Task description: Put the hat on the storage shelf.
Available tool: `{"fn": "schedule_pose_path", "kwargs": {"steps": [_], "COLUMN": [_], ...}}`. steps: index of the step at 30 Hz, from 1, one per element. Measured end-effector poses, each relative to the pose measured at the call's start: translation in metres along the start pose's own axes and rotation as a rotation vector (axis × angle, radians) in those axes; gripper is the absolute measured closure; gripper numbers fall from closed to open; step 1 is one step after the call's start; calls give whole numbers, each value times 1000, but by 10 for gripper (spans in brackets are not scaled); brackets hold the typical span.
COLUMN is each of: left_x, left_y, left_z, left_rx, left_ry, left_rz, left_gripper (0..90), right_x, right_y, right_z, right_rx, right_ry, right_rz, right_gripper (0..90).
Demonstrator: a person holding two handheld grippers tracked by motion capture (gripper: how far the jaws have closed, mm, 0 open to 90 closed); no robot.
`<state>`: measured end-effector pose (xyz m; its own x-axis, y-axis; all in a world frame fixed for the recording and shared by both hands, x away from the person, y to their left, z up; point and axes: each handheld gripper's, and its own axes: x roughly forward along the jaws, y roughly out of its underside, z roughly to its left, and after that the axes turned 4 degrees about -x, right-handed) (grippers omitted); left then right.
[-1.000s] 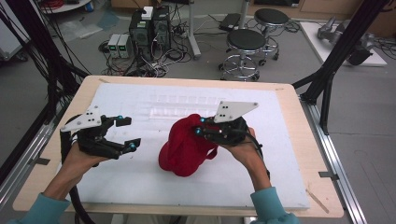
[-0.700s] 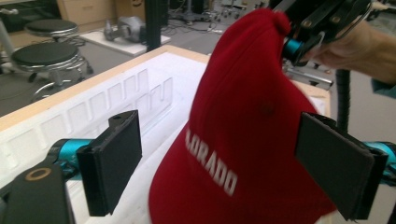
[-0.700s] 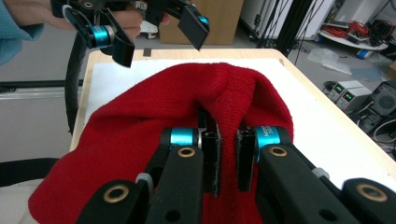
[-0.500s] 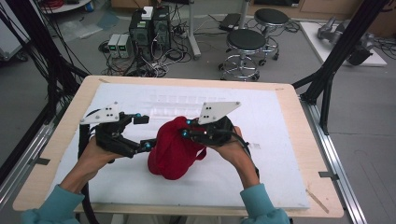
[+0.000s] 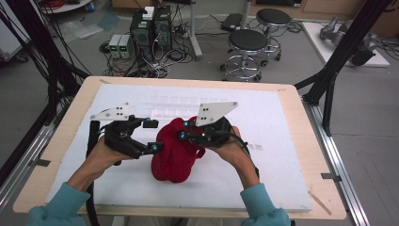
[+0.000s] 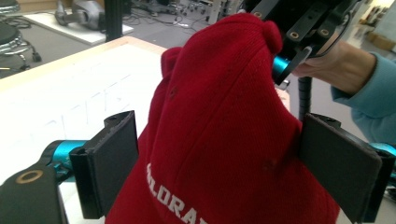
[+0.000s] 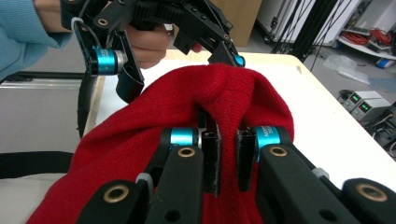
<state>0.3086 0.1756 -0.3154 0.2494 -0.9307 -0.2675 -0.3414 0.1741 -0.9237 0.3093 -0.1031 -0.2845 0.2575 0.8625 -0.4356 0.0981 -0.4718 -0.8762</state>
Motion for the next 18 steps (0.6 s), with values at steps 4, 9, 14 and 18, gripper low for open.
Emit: {"fn": "schedule_pose_path", "kwargs": {"steps": [4,9,14,18], "left_x": [-1,3,7,7], "left_y": [-1,-2,-2,-1], "left_z": [-2,-2,-3,-2], "left_rx": [13,11,23,34], "left_ry": [3,8,23,32], "left_rz": [-23,-3,12,24], "left_gripper": [129,132,218,363], "right_x": [0,2,5,4], "right_y": [0,-2,-4,-4], "right_z": [0,1,2,2], "right_rx": [-1,-18,-19,-29], "right_ry": [-1,-6,-13,-7], "right_rz": [1,-3,-3,-6], "right_gripper": [853,853,853,853]}}
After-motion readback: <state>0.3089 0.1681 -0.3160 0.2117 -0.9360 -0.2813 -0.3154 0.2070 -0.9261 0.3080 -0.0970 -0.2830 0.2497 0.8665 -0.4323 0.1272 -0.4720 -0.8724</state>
